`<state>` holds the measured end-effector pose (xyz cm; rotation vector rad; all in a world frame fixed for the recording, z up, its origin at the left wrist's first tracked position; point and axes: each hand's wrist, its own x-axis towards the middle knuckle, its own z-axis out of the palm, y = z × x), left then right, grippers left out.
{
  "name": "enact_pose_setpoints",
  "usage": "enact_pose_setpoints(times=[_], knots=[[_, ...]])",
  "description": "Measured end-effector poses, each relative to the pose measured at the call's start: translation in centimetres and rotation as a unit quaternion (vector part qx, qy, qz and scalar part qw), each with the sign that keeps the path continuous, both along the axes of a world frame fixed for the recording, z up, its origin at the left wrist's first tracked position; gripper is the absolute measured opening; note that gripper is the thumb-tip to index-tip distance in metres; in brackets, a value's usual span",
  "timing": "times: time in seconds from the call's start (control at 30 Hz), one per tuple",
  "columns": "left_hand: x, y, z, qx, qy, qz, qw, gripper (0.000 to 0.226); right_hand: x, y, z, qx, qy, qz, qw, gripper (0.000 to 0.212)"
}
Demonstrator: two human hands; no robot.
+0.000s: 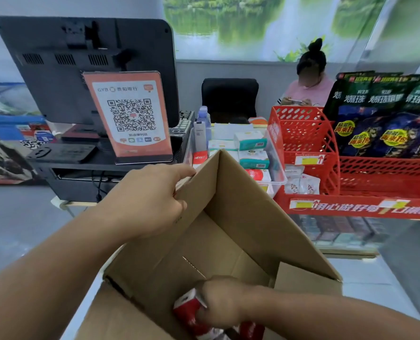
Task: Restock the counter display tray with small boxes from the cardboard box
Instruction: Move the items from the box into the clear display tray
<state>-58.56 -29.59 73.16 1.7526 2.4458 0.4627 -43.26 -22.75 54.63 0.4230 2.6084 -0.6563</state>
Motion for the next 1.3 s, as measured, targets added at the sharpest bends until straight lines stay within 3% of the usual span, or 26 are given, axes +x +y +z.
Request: enact_pose_setpoints(times=[0.3,0.43,0.53,0.63,0.7,0.83,1.1,1.3], knots=[[-1.9,-1.7,-1.4,-0.011,0.017,0.004,1.0,0.055,2.2,5.6,10.1,-0.171,0.002,-0.058,0.984,0.016],[-3.1,-2.8,-1.8,-0.011,0.019,0.029,0.999,0.054,2.6,10.1,15.6,-0.18,0.135,-0.153,0.962,0.012],[-3.4,-3.2,-1.8,-0.007,0.028,0.041,0.999,0.054,1.1,15.2,17.4,-0.137,0.272,-0.242,0.921,0.015],[-3.5,-3.4,-1.8,-0.006,0.024,0.063,0.998,0.058,-1.4,20.7,16.6,-0.021,0.314,-0.283,0.906,0.021],[-3.6,-3.4,-1.7,-0.012,0.015,0.076,0.997,0.059,-2.9,23.2,15.4,0.07,0.29,-0.284,0.911,0.024],[-3.7,-3.2,-1.5,-0.016,0.016,0.097,0.995,0.059,-5.7,25.0,12.3,0.147,0.217,-0.258,0.93,0.031],[-3.8,-2.9,-2.0,-0.008,0.02,0.13,0.991,0.057,-15.3,25.2,7.7,-0.024,0.256,-0.392,0.883,0.026],[-4.0,-3.1,-2.3,-0.015,0.026,0.171,0.985,0.06,-20.1,26.0,4.9,-0.031,0.231,-0.411,0.882,0.033]])
